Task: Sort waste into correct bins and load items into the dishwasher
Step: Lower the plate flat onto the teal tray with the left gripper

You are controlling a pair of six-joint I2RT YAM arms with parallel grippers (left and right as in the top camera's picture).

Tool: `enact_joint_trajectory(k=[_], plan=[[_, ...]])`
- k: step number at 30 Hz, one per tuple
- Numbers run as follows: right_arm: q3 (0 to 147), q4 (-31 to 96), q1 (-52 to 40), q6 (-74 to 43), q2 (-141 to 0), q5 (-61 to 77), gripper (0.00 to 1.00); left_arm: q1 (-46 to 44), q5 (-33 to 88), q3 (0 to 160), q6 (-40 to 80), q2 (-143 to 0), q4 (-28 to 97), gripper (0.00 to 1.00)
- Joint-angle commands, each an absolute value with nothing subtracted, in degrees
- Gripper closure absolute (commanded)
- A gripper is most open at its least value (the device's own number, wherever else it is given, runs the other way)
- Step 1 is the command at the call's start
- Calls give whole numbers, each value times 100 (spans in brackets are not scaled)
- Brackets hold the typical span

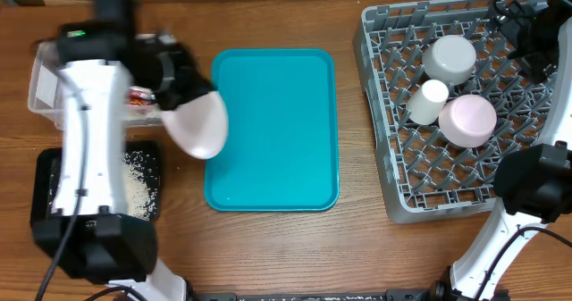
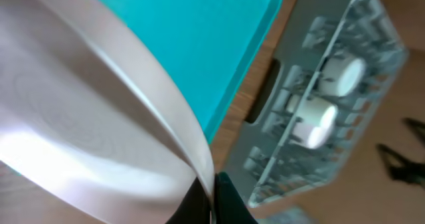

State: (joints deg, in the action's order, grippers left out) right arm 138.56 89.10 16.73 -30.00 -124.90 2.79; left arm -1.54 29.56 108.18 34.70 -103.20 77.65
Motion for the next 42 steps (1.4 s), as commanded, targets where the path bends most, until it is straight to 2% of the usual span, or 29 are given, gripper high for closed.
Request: enact_joint_trajectory(k=[1,4,7,13,18,20,24,25,28,35,42], plan=[[13832,8879,1662,-3006,-12451,311,0,-1103,1098,10814,4281,-10453,7494,96],[13834,8877,1662,-3006,-12451,311,0,-1953,47,10814,4606,-10700,7299,96],[13834,8877,1662,-3006,-12451,311,0,-2615,-399,10814,4633,-11045,7041,96],[13832,8877,1662,-3006,-12451,311,0,-3485,-659,10814,4580,-11806,6683,95],[13832,8877,1662,-3006,-12451,311,0,-3730,-637,10814,4359,-12099,6678,95],[13834,8877,1662,-3006,-12451,311,0,-3745,-637,10816,4230,-12103,6681,82],[13834,8877,1662,-3006,-12451,311,0,-3715,-637,10818,3896,-12099,6683,28],[13834,8879,1662,-3004,-12451,311,0,-3693,-639,10827,3800,-12099,6700,21],[13834,8877,1662,-3006,-12451,311,0,-3599,-666,11004,3540,-12097,6893,18],[13834,8877,1662,-3006,-12451,311,0,-3039,-1326,12477,3492,-12095,8108,21],[13832,8879,1662,-3006,-12451,311,0,-1813,-1793,14416,3780,-12095,9439,19]])
